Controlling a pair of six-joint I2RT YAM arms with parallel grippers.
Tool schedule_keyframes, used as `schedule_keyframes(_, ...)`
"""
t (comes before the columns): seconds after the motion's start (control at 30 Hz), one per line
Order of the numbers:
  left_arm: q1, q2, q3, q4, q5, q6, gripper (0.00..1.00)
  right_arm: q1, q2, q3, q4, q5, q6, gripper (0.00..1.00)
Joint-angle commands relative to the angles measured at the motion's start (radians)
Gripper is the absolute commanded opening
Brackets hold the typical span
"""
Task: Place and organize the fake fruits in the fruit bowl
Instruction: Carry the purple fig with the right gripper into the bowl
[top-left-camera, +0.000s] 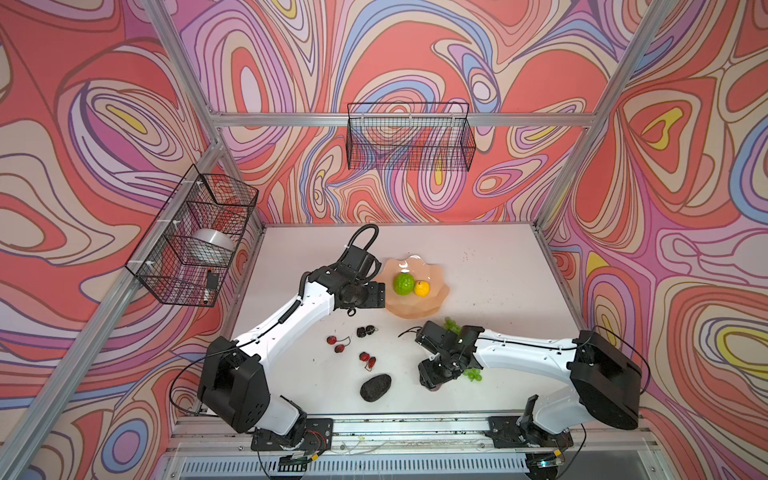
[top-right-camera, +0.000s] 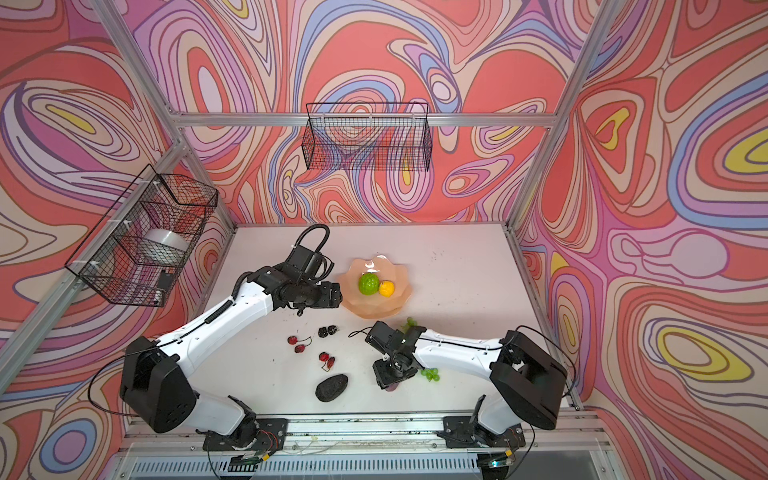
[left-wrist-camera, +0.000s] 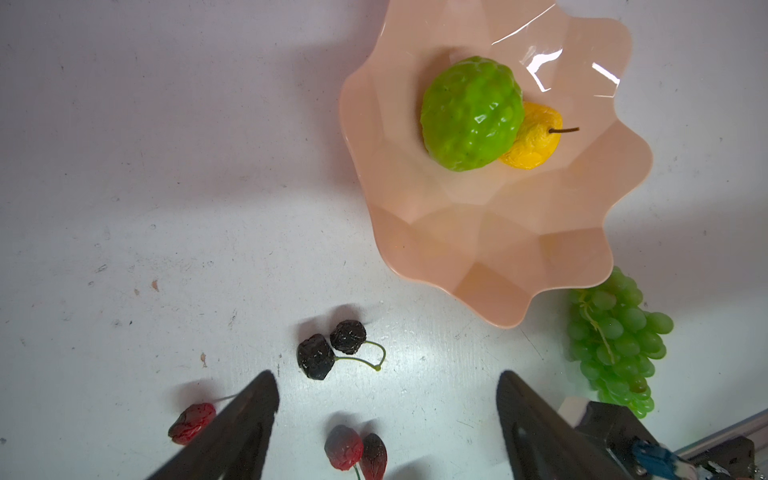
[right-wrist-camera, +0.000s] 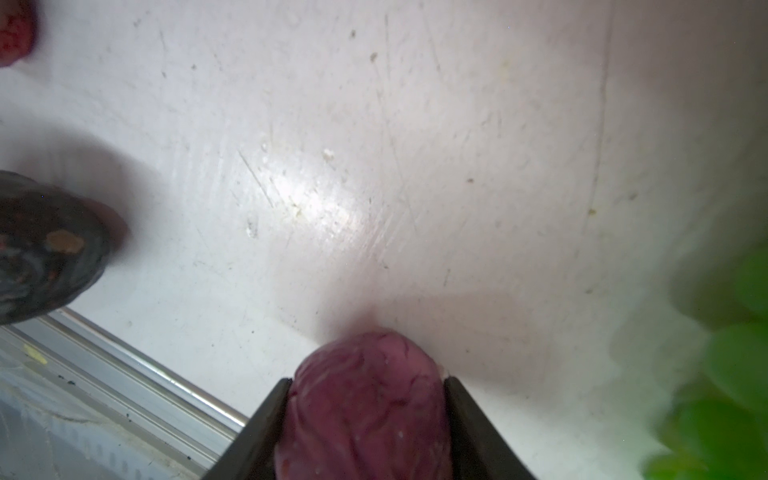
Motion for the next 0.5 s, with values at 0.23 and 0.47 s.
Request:
schedule_keyframes(0.23, -0.004, -0.072, -0.072, 0.042, -0.09, -0.075, 0.86, -0.049, -0.063, 0.265, -0.169, 0.136, -0.124, 0.46)
schedule_keyframes(0.47, -0.004, -0.138, -0.096, -0.006, -0.143, -0.051, 0.86, -0.255, 0.118, 0.563, -0.131, 0.169, -0.342, 0.46)
